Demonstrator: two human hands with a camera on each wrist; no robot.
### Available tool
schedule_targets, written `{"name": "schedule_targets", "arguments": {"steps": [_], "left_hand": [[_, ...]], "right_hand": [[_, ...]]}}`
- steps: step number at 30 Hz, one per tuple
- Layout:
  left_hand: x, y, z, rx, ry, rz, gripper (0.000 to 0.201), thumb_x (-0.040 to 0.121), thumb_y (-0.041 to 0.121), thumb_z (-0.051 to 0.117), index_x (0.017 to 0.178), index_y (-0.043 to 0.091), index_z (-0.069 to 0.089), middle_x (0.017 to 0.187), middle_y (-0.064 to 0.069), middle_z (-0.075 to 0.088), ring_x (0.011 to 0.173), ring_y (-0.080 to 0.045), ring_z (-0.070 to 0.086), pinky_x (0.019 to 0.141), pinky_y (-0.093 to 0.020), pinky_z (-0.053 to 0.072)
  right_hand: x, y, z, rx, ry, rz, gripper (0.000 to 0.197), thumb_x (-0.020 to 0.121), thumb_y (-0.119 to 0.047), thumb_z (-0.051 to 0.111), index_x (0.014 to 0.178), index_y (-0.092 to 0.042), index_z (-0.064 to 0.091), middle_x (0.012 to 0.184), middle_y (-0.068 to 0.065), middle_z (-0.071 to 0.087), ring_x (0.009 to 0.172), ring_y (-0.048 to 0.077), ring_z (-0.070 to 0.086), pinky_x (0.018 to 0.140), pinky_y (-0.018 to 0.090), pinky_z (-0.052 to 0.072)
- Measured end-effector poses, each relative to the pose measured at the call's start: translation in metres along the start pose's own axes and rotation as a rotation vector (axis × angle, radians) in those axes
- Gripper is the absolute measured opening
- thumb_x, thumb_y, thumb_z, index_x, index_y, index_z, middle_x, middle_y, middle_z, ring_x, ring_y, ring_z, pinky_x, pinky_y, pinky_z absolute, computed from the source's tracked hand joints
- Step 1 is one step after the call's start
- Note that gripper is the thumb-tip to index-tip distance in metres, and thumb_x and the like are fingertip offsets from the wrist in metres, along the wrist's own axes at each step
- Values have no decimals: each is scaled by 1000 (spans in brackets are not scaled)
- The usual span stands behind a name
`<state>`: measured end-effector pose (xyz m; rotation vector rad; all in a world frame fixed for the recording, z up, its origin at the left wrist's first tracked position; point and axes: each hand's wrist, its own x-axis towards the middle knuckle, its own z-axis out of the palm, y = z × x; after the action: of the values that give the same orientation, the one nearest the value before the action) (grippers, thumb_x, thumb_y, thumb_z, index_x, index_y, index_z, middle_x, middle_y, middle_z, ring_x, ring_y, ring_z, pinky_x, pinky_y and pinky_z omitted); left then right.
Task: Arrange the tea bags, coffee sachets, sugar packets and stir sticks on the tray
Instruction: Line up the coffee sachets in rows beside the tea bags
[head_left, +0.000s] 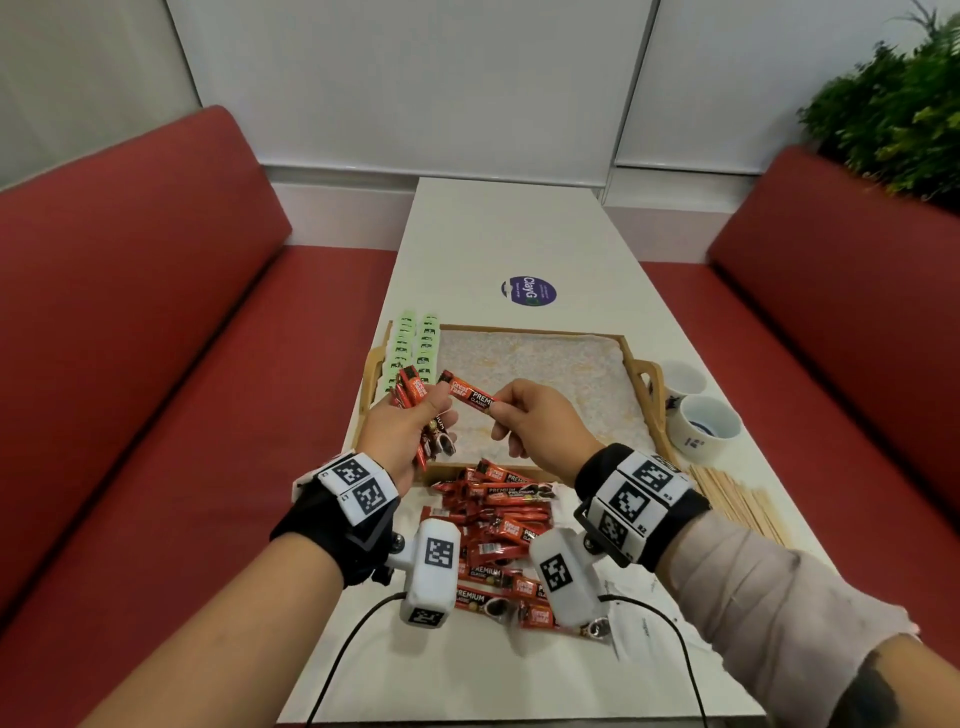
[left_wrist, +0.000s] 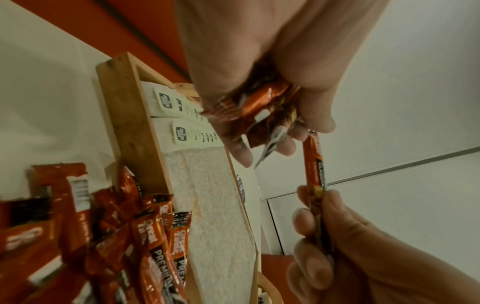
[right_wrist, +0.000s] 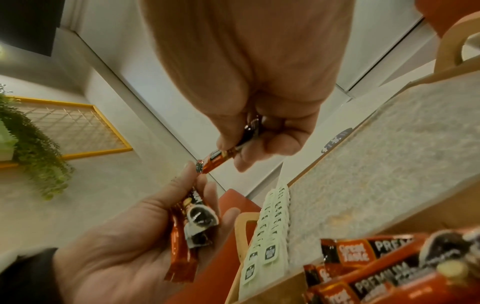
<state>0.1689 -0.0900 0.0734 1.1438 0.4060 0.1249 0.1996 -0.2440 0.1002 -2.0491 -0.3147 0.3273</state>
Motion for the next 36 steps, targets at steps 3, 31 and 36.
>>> {"name": "schedule_targets", "arguments": {"steps": [3,31,36], "left_hand": [[-1,0,8,39,-22,26,12,85,9,67,92,17,61,84,-4,64,73,-17,64,67,-36,56],[150,57,4,237,113,133,14,85,18,70,82,11,58,73,-6,64,54,-14,66,72,-46,54],[189,52,-1,228,120,94,14,86,18,68,84,11,57,73,-6,62,54,-14,66,63,-39,55]], "right_hand": [[-1,2,-13,-39,-14,-20,12,97,-17,51,87,-16,57,68,0,61,47,10,48,48,16,41],[182,17,-55,-324,117,35,13,87,-18,67,76,-17,61,79,2,64,70,18,59,67,29,47],[235,36,-41,-412,91,99,8,87,-17,66,79,-16,64,82,3,64,73,20,56,68,28,44]]}}
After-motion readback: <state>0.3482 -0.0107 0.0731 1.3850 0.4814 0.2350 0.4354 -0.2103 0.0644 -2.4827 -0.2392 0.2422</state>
